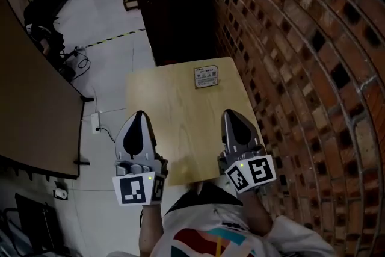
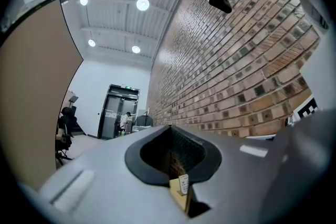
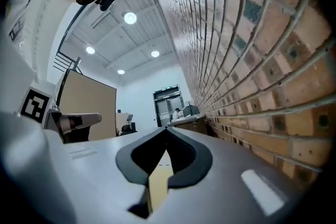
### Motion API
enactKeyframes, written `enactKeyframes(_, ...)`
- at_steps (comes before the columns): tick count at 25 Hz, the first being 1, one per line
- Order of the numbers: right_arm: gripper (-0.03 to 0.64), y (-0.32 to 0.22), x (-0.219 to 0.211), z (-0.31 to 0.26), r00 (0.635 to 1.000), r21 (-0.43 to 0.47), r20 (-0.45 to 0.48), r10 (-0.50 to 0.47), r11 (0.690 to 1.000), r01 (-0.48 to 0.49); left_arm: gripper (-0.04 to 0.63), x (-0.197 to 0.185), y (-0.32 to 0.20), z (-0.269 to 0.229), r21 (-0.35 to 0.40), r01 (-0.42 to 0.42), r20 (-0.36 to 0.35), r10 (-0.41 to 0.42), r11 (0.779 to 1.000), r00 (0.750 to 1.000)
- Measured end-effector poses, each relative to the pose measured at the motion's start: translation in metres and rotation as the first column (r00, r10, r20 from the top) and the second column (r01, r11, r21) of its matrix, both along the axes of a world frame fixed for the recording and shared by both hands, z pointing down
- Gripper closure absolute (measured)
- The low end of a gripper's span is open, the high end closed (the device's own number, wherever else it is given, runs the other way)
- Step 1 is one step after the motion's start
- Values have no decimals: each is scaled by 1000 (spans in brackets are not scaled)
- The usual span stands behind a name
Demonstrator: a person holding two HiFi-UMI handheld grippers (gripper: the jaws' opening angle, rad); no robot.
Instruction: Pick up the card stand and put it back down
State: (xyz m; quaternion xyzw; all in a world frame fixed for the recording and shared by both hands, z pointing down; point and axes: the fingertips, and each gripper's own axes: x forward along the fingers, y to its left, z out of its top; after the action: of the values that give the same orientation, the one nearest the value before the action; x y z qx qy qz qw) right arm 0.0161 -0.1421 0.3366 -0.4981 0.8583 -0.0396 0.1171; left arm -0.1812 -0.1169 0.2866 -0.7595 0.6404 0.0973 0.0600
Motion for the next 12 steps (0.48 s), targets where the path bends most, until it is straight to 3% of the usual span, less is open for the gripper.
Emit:
enactKeyframes(4,615,-27,-6,15,999,-56,-22,-25,998,23,591,-11,-31,-1,-6,37,-36,-37,999,999)
enactKeyframes(12,615,-69,-15,23,998,-66,-48,-50,997,47,591,-9,-72,1,-5,30,-66,-31,1000,997)
